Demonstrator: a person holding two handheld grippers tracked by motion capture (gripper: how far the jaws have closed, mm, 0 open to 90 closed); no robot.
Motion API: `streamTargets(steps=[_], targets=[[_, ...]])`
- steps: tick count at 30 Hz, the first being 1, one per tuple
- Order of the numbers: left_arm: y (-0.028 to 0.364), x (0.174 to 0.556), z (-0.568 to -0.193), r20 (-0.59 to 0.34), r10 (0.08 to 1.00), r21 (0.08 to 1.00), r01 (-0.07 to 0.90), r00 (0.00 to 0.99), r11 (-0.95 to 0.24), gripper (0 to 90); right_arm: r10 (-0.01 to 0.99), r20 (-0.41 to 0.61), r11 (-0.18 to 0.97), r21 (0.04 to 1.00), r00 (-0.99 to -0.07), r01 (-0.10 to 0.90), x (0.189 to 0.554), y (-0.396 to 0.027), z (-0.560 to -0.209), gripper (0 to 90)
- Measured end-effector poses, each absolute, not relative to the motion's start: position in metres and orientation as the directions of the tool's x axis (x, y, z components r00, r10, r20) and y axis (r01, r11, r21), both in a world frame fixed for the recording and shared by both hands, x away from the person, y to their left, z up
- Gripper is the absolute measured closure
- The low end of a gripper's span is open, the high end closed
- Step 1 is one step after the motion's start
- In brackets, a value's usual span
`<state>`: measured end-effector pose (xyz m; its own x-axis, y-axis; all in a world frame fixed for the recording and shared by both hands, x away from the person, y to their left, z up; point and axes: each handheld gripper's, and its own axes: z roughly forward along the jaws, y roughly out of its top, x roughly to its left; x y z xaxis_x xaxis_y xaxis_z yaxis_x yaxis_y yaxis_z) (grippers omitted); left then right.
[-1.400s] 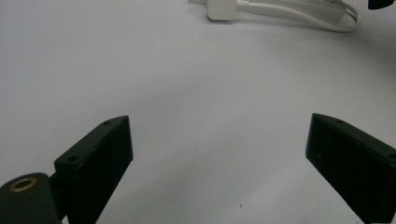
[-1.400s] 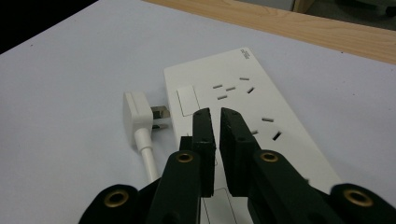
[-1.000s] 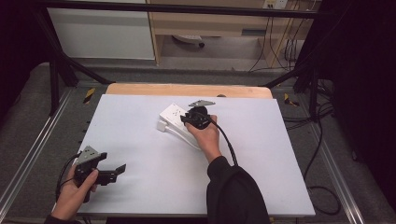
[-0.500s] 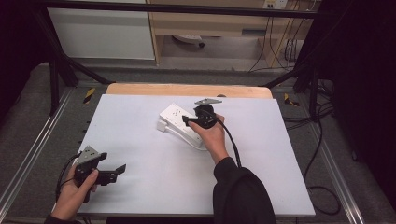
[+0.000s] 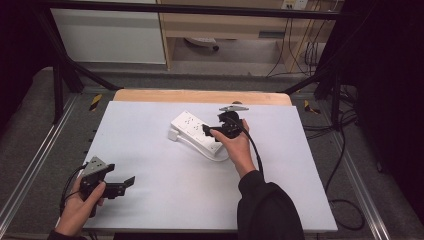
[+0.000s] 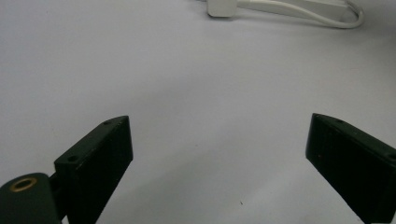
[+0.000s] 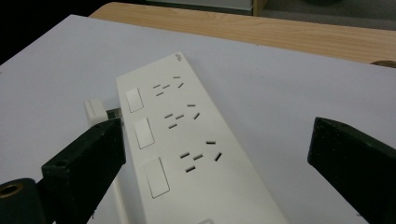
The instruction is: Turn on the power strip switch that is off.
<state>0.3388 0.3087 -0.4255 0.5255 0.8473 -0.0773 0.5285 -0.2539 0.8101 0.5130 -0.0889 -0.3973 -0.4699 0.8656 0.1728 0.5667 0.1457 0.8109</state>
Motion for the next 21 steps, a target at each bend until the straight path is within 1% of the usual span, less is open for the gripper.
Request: streamTargets(steps=[9,12,19,21], targets=[[0.309,0.339,-0.426,-0.077,0.847,0.81,0.529,0.525,-0.254,7.4,0.883,0.159,0.133,0.817,-0.441,0.561,0.51,-0.103,-0.394,4.2],[0.309,0.339,-0.426,-0.077,0.847,0.81,0.529,0.525,-0.254,7.4,0.889,0.141,0.146,0.814,-0.436,0.562,0.507,-0.108,-0.391,4.4],[0.309,0.339,-0.426,-0.076,0.848,0.809,0.529,0.524,-0.254,7.5,0.886,0.1,0.185,0.819,-0.452,0.543,0.495,-0.118,-0.388,5.1],[0.308,0.339,-0.426,-0.076,0.847,0.81,0.528,0.525,-0.255,7.4,0.886,0.109,0.179,0.817,-0.451,0.548,0.49,-0.124,-0.388,5.4]])
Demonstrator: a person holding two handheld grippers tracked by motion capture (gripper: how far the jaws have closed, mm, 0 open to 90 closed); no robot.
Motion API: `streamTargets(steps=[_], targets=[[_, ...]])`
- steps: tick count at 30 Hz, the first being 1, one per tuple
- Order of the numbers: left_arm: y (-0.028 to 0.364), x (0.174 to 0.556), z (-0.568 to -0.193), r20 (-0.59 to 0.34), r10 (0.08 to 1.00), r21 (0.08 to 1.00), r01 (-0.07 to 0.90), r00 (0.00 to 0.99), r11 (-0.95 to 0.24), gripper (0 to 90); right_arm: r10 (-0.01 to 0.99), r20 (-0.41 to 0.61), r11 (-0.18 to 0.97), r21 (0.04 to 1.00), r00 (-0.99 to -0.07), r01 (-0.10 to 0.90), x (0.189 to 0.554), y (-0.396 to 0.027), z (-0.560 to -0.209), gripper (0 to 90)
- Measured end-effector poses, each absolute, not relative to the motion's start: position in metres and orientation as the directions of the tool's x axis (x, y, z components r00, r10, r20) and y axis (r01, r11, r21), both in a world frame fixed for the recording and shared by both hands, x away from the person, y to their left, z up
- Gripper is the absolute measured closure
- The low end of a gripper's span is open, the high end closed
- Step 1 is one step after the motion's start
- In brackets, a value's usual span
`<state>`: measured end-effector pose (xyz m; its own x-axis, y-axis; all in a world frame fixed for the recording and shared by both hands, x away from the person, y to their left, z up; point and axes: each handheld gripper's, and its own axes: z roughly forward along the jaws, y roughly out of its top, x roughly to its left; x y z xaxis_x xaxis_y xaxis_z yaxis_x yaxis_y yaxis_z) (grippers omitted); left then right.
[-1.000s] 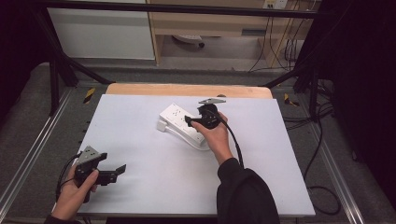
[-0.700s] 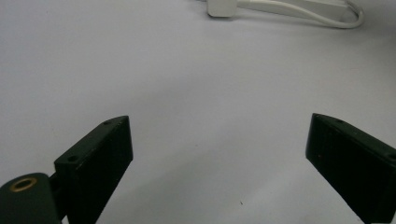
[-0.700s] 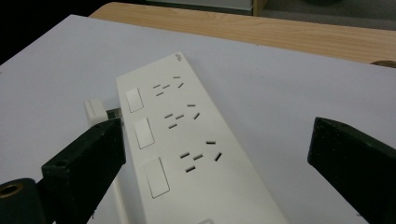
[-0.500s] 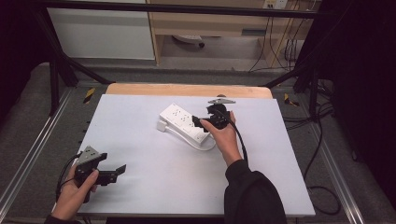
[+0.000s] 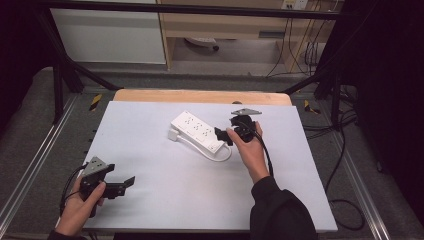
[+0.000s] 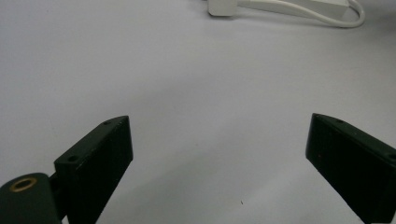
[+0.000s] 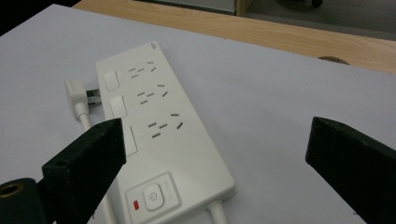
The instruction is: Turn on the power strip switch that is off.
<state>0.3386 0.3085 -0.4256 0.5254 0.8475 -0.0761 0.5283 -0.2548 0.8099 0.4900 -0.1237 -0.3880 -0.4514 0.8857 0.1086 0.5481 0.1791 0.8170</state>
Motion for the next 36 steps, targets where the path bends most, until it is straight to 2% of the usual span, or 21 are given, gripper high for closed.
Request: streamTargets(steps=[11,23,36], targets=[[0.308,0.339,-0.427,-0.08,0.847,0.806,0.534,0.526,-0.255,7.4,0.901,0.106,0.153,0.83,-0.42,0.536,0.465,-0.163,-0.386,6.4],[0.309,0.34,-0.428,-0.085,0.854,0.802,0.544,0.514,-0.247,7.4,0.912,0.149,0.077,0.854,-0.382,0.515,0.434,-0.208,-0.379,6.2],[0.311,0.339,-0.427,-0.085,0.855,0.805,0.541,0.511,-0.243,7.4,0.919,0.148,0.066,0.857,-0.366,0.511,0.404,-0.235,-0.398,5.1]])
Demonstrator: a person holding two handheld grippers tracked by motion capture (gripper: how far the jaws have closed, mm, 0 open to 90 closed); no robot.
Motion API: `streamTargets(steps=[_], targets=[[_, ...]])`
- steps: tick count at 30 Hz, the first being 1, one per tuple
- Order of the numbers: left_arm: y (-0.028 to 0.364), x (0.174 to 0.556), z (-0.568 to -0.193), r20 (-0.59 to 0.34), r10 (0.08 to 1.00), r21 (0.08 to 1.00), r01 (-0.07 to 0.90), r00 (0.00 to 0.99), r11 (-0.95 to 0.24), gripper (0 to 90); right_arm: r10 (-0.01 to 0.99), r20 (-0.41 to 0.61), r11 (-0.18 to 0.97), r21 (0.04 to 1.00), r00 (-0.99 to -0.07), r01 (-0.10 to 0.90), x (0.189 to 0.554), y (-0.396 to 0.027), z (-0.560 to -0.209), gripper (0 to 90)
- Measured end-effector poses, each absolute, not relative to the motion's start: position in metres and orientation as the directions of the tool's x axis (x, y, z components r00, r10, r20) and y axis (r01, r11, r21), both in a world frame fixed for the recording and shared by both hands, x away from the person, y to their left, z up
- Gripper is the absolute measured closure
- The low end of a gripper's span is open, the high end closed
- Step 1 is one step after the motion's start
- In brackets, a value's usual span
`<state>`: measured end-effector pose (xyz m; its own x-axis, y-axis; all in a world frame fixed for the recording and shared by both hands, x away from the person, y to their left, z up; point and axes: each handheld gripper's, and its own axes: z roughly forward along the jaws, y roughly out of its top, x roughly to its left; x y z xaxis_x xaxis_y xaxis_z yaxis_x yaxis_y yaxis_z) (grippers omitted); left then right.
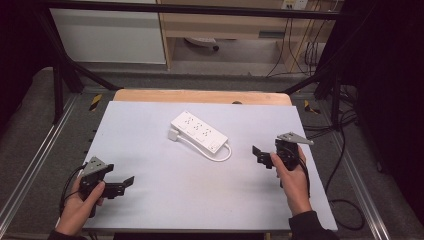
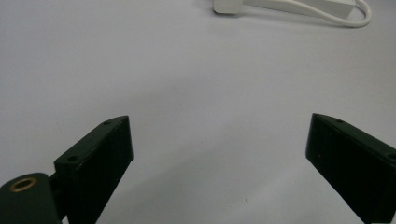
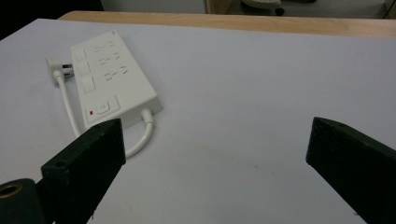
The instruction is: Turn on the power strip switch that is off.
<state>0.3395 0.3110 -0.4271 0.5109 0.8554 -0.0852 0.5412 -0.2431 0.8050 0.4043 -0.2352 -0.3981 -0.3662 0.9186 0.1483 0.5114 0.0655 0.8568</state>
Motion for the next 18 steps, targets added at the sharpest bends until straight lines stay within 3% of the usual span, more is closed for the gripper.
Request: streamTargets(steps=[18], targets=[[0.312,0.339,-0.426,-0.079,0.856,0.809,0.534,0.511,-0.244,7.4,0.928,0.096,0.124,0.831,-0.36,0.542,0.36,-0.249,-0.434,4.7]])
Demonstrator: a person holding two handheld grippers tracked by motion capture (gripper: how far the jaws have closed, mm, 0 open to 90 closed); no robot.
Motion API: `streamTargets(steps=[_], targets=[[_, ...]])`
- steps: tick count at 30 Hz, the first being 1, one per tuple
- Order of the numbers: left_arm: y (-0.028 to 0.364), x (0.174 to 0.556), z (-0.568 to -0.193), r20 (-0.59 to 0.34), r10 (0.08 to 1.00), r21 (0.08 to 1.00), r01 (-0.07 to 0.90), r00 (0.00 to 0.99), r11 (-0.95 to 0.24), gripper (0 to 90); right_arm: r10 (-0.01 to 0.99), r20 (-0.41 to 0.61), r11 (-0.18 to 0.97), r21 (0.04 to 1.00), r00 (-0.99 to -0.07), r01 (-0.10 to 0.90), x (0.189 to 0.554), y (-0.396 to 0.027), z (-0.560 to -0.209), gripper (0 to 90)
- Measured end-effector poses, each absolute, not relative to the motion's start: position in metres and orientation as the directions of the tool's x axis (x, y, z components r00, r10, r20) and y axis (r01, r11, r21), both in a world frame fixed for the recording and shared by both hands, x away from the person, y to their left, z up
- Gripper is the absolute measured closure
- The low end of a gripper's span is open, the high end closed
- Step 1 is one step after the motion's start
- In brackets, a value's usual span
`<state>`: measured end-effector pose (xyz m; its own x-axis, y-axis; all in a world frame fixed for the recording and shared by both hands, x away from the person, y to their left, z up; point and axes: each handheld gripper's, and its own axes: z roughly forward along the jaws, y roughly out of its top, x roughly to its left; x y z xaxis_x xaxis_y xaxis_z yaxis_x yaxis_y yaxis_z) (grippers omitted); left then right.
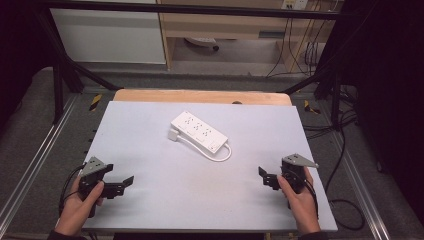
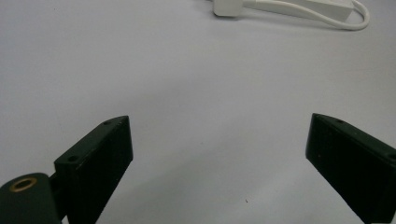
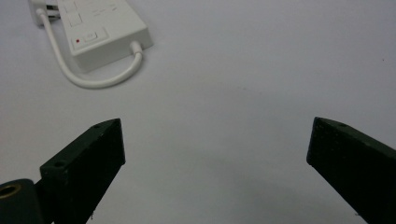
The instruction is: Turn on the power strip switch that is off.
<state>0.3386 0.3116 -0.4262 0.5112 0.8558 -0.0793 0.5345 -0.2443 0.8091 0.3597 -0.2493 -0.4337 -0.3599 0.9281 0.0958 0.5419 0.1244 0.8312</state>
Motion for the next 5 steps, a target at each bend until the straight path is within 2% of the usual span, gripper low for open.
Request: streamTargets(steps=[5], targets=[[0.3114,0.3391,-0.4262,-0.075,0.856,0.808,0.534,0.512,-0.248,7.4,0.935,0.016,0.194,0.814,-0.354,0.548,0.3566,-0.243,-0.4437,3.6]])
